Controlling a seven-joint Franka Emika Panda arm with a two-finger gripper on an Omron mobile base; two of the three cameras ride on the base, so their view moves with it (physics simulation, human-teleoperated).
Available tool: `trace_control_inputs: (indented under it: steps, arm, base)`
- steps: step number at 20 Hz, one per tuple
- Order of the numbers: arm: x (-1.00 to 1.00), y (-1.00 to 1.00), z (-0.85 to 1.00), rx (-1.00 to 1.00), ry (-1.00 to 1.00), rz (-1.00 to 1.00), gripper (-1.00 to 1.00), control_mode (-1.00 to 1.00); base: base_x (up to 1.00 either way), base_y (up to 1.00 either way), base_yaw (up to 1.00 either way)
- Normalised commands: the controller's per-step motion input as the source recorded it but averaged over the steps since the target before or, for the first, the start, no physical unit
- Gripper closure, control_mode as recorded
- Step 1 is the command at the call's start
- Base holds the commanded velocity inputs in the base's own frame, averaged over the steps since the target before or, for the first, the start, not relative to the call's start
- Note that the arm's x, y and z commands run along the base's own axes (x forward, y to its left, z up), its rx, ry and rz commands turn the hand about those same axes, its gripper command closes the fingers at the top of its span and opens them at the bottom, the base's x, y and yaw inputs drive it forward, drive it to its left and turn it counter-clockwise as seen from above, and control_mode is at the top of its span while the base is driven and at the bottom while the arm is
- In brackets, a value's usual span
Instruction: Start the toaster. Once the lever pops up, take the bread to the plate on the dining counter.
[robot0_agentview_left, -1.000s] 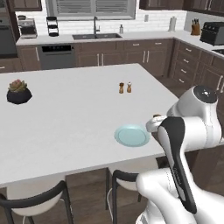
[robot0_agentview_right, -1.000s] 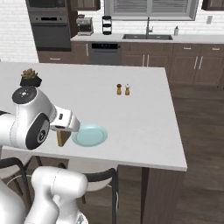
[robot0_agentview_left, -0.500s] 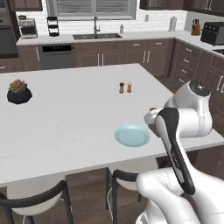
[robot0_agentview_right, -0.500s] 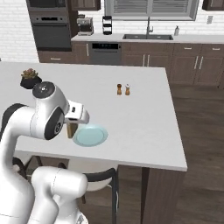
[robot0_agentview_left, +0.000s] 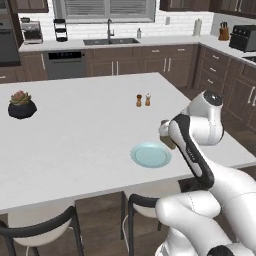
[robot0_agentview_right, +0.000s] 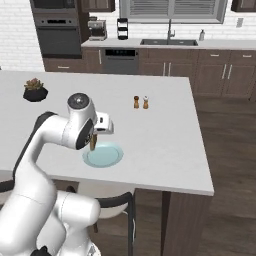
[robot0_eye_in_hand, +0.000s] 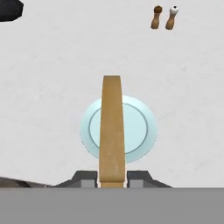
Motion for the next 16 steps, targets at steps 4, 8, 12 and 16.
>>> trace_control_inputs:
  steps: [4,8,12,16]
  arm:
    - [0.64,0.0,-0.59,0.01,0.0,0.02,1.0,-1.0]
    - [0.47,0.0,-0.66,0.05,0.01,0.0,1.0,-1.0]
    - [0.42,0.0,-0.59,0.02,0.0,0.0,1.0,-1.0]
    - [0.28,0.0,-0.48,0.0,0.0,0.0,1.0,-1.0]
  base:
    - [0.0,0.0,0.0]
    - [0.0,0.0,0.0]
    - [0.0,0.0,0.0]
    - [0.0,0.0,0.0]
